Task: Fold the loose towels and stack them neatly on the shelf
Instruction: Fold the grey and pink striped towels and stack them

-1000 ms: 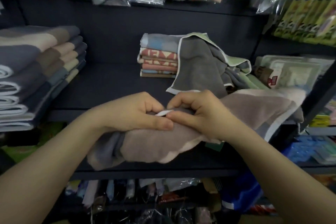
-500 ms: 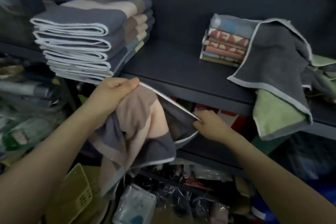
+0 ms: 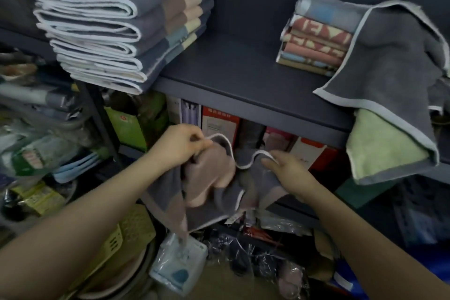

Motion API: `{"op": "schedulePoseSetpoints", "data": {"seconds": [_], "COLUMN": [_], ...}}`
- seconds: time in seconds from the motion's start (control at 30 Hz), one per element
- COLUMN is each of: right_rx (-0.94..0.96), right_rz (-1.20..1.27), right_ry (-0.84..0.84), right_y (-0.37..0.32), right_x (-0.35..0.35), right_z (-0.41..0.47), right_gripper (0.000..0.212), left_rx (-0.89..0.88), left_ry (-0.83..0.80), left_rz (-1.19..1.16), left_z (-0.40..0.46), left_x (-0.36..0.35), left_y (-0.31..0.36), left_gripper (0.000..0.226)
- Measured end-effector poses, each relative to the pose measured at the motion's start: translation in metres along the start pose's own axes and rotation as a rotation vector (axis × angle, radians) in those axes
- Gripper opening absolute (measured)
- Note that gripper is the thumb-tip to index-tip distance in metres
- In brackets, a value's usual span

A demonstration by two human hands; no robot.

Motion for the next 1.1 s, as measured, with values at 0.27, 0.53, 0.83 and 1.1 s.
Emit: {"op": "schedulePoseSetpoints", "data": {"seconds": [0.27,0.53,0.83,1.1], "right_rx": [0.210,0.341,-0.014,0.318], "right_rz": [0.165,-0.065,0.217,0.191], "right_ry": [-0.168,-0.048,0.044,-0.146], "right_y": [-0.041,-0.041,0.019,-0.019], "right_x": [-0.001,0.016,0.030,0.008], "right_z": [-0.027,-0.036,-0.022,-0.037], "right_gripper": [0.055,0.017,0.048,0.024], "left_rx": [-0.515,-0.538,-0.008,-0.361], "left_ry": [-0.094,0.053,-0.118,-0.287], "left_rz": [0.067,0.015,-0.018,-0.175], "left_z": [-0.008,-0.019,-0.013,-0.014], "left_x": [-0.021,-0.028,-0.039,-0.049], "left_y": [0.075,0.088,0.037,0.095], "left_gripper": [0.008,0.020,0.028,0.016]}}
Point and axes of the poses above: each hand's wrist, its own z-axis towards the middle knuckle, its own x-axis out of the back of the hand, y = z × x, the point moved 4 cm from there along z, towards the middle knuckle, and after that the axes turned 8 degrees about -x, right-handed, at the moved point
